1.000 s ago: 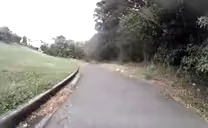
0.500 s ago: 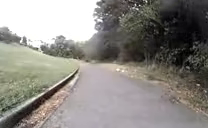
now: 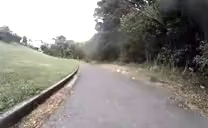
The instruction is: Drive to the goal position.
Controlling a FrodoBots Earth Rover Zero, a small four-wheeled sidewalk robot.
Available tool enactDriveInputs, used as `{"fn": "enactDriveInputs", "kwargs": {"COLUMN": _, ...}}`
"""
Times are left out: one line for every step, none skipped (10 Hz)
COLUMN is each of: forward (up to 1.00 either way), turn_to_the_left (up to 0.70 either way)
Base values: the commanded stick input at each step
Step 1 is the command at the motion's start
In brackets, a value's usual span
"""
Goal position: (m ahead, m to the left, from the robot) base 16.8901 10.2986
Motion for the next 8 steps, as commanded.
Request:
{"fn": "enactDriveInputs", "kwargs": {"forward": 0.50, "turn_to_the_left": 0.00}}
{"fn": "enactDriveInputs", "kwargs": {"forward": 0.50, "turn_to_the_left": 0.00}}
{"fn": "enactDriveInputs", "kwargs": {"forward": 0.50, "turn_to_the_left": 0.00}}
{"fn": "enactDriveInputs", "kwargs": {"forward": 0.50, "turn_to_the_left": 0.00}}
{"fn": "enactDriveInputs", "kwargs": {"forward": 0.50, "turn_to_the_left": 0.00}}
{"fn": "enactDriveInputs", "kwargs": {"forward": 0.50, "turn_to_the_left": 0.00}}
{"fn": "enactDriveInputs", "kwargs": {"forward": 0.50, "turn_to_the_left": 0.00}}
{"fn": "enactDriveInputs", "kwargs": {"forward": 0.50, "turn_to_the_left": 0.00}}
